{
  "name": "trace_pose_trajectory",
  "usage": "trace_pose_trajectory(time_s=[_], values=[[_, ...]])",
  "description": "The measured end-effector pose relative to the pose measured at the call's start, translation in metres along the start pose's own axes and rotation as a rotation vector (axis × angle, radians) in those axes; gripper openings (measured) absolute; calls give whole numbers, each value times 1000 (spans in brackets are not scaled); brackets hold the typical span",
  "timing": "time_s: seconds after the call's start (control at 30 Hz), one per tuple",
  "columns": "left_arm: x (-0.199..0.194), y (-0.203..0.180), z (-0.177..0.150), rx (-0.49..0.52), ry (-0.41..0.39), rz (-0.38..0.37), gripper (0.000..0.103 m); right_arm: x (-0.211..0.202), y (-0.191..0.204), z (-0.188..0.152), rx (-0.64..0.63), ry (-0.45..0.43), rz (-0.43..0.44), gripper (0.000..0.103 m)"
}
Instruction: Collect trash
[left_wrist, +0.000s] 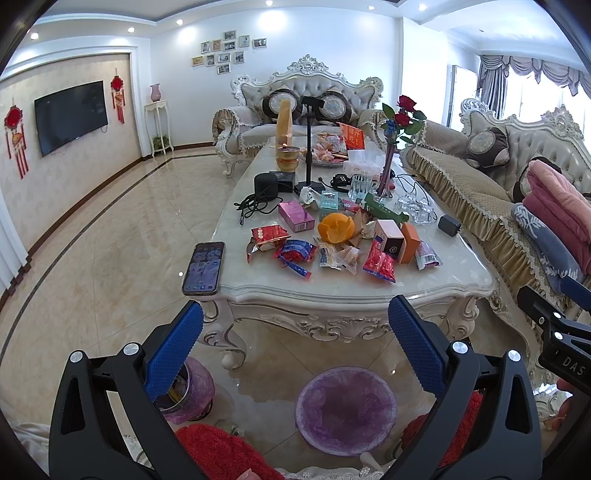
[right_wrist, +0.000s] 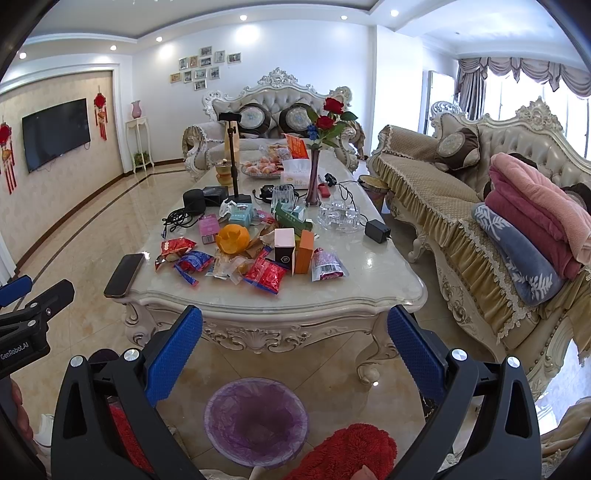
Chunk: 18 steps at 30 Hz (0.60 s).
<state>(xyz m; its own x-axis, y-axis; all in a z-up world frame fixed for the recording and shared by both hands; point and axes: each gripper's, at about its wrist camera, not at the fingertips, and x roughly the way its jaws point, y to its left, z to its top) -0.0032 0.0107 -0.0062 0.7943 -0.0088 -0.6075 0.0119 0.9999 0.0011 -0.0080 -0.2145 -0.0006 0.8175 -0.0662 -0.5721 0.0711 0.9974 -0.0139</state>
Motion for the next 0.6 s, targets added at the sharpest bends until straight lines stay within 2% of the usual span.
trace_pose_trajectory(time_s=[0.47,0.6], values=[[-2,-3,3,12,-6,-4,97,-6,6,-2,-1,-16,19,95],[3,-3,2,21,-8,-8,97,-4,-4,-3,18,-24,39,95]])
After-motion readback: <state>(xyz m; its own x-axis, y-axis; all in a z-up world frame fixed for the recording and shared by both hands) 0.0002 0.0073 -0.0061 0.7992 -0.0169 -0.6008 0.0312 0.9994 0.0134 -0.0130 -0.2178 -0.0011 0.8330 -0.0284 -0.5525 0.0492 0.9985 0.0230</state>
